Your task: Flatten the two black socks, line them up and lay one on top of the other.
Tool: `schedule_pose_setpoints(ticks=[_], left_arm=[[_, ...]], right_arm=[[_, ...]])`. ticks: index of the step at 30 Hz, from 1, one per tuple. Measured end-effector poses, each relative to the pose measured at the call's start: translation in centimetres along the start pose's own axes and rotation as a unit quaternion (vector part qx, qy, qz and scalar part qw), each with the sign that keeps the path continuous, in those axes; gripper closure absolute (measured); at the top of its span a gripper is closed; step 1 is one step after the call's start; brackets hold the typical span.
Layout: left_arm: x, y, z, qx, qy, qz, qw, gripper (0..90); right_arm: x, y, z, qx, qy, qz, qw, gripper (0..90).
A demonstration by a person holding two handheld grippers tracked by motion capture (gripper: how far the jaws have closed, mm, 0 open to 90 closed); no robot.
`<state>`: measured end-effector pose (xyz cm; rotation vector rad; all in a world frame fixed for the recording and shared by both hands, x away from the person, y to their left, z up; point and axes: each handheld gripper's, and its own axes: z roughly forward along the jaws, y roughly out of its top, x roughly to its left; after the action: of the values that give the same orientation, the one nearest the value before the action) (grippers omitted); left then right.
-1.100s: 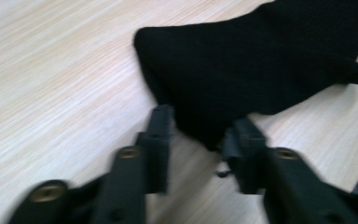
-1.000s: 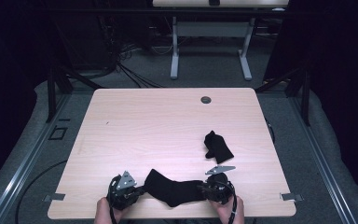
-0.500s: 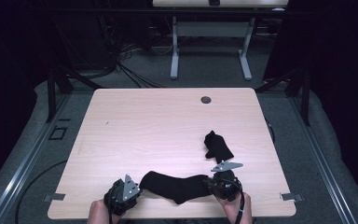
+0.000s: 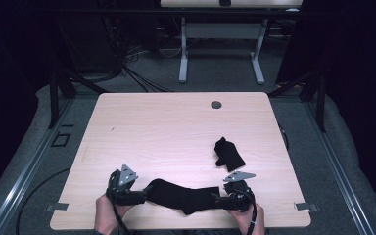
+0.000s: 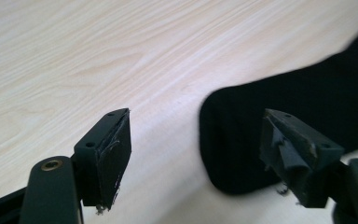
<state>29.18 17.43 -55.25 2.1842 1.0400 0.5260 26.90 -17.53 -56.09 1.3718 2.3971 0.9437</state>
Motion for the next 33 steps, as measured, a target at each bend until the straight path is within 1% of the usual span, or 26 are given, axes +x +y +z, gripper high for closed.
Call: schedule_pose_setpoints(ticks=[3,4,5,7,8,10,11,12,13,16,17,18,19,20,24,25,26,27,29,33], left_arm=[[-0.4,0.1,1.5,0.008,0.001,0.008,0.9999,16.9],[-0.5,0.1,1.7,0.007,0.005,0.009,0.9999,15.9],[-0.6,0.1,1.9,0.010,0.005,0.011,0.9999,15.9],[-0.7,-0.1,2.0,0.019,0.006,0.016,0.9997,15.4],[-0.8,-0.2,2.1,0.021,0.006,0.019,0.9996,15.3],[-0.9,-0.6,2.3,0.026,0.007,0.020,0.9994,15.0],[-1.1,-0.8,2.4,0.030,0.012,0.024,0.9992,14.9],[-1.1,-1.1,2.4,0.027,0.009,0.023,0.9993,14.7],[-1.2,-1.3,2.3,0.025,0.008,0.020,0.9995,14.7],[-1.3,-1.5,2.1,0.023,0.011,0.019,0.9995,14.6],[-1.4,-1.6,2.0,0.022,0.009,0.017,0.9996,14.6],[-1.5,-1.7,2.0,0.022,0.005,0.017,0.9996,14.6],[-1.7,-1.7,1.9,0.021,0.006,0.018,0.9996,14.6],[-1.8,-1.8,1.8,0.021,0.005,0.018,0.9996,14.6],[-2.5,-2.1,1.5,0.019,0.001,0.017,0.9997,14.6],[-2.7,-2.2,1.4,0.017,-0.001,0.014,0.9997,14.6],[-2.8,-2.3,1.4,0.014,-0.001,0.014,0.9998,14.6],[-2.9,-2.4,1.3,0.015,-0.006,0.016,0.9997,14.6],[-3.2,-2.5,1.3,0.013,-0.010,0.013,0.9998,14.5],[-3.7,-2.7,1.2,0.009,-0.017,0.008,0.9998,14.5]], right_arm=[[0.1,-0.4,0.6,0.002,-0.010,0.001,0.9999,28.6],[0.0,-0.4,0.7,0.004,-0.017,-0.003,0.9998,26.2],[0.0,-0.5,0.7,0.008,-0.017,-0.006,0.9998,24.8],[-0.2,-0.6,1.0,0.011,-0.020,-0.007,0.9997,22.9],[-0.3,-0.7,0.9,0.012,-0.018,-0.012,0.9997,22.7],[-0.3,-0.8,0.9,0.008,-0.015,-0.018,0.9997,22.5],[-0.4,-0.8,0.9,0.011,-0.015,-0.028,0.9994,22.7],[-0.4,-0.9,0.9,0.008,-0.017,-0.031,0.9994,22.9],[-0.3,-1.0,0.9,0.008,-0.018,-0.039,0.9990,23.0],[-0.4,-1.1,0.9,0.012,-0.021,-0.051,0.9984,22.6],[-0.4,-1.0,0.8,0.015,-0.021,-0.054,0.9982,20.3],[-0.5,-1.0,0.8,0.025,-0.030,-0.056,0.9977,14.0],[-0.6,-0.9,0.9,0.029,-0.035,-0.056,0.9974,13.4],[-0.7,-1.0,0.9,0.028,-0.030,-0.054,0.9977,13.4],[-1.2,-1.1,0.7,0.032,-0.033,-0.051,0.9976,12.7],[-1.3,-1.1,0.6,0.039,-0.037,-0.056,0.9970,12.1],[-1.4,-1.1,0.5,0.038,-0.034,-0.053,0.9973,11.5],[-1.5,-1.2,0.5,0.036,-0.034,-0.049,0.9976,10.9],[-1.8,-1.2,0.4,0.041,-0.033,-0.046,0.9976,9.3],[-2.3,-1.3,0.2,0.049,-0.039,-0.045,0.9970,8.6]])
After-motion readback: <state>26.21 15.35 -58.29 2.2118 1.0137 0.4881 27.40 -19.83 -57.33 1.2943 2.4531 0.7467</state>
